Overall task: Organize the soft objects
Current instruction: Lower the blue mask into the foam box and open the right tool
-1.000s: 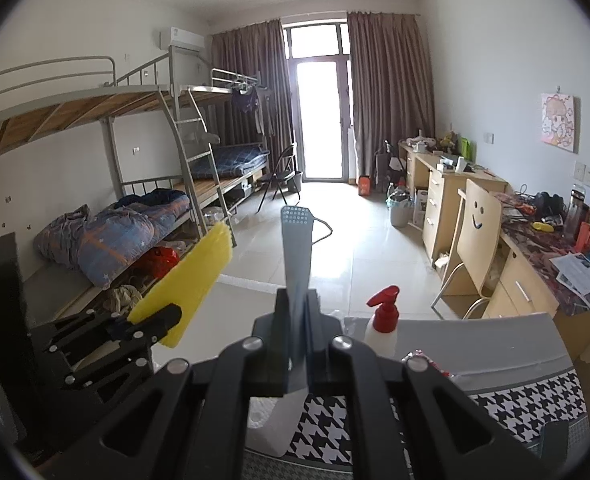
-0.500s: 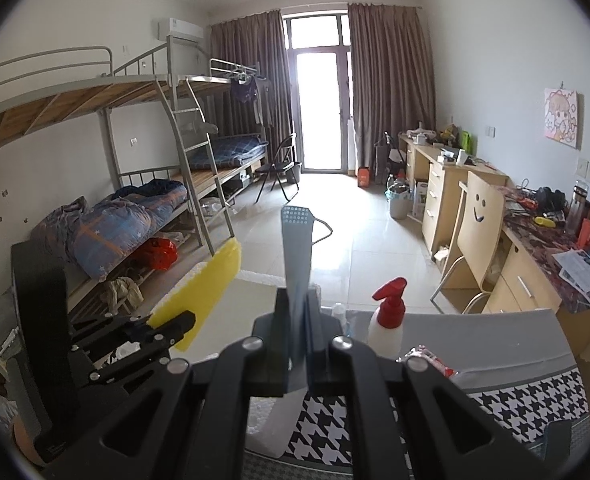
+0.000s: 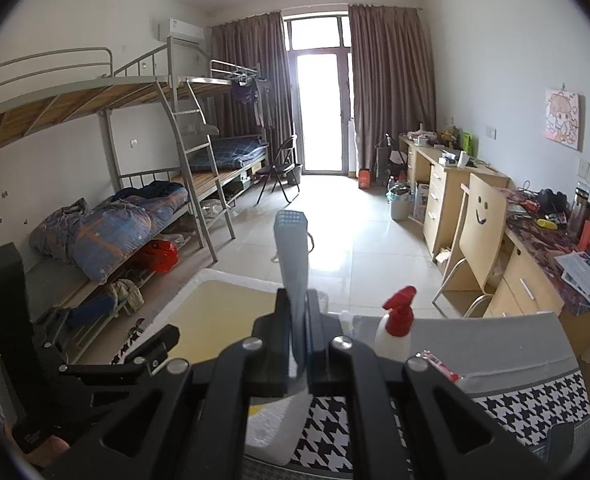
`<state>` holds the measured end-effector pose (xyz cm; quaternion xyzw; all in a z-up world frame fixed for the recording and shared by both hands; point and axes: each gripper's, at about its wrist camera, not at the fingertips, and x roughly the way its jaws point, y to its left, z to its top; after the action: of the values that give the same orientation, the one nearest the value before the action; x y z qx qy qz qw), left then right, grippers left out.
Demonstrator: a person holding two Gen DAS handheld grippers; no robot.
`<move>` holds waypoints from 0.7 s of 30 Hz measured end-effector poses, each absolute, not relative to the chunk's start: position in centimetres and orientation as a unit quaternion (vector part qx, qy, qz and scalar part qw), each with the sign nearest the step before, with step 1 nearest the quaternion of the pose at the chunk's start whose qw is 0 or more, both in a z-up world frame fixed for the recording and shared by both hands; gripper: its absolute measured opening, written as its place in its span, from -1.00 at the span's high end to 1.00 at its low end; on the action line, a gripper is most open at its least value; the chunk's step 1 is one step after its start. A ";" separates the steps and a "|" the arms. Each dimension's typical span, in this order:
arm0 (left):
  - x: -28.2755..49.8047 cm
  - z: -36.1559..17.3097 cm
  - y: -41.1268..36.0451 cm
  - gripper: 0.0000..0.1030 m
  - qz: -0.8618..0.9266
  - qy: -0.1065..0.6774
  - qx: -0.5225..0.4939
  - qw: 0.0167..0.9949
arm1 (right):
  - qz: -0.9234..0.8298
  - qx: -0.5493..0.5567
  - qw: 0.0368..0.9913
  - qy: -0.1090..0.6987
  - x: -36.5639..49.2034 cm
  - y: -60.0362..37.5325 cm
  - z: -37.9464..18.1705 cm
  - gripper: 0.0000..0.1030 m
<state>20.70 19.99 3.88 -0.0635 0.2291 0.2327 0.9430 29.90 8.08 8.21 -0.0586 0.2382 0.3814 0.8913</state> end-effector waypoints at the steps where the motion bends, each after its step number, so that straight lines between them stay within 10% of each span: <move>1: 20.5 4.0 20.1 -0.90 0.235 0.228 -0.062 0.943 | 0.382 -0.059 0.891 0.237 29.8 8.3 8.3 0.84; 21: 17.0 4.4 20.8 -0.96 0.253 0.198 -0.062 0.945 | 0.404 -0.076 0.871 0.269 30.6 11.9 6.7 0.84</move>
<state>16.96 20.85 4.44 -0.0624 0.1985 0.2532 0.9448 30.58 11.92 6.71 -0.0763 0.2688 0.4041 0.8710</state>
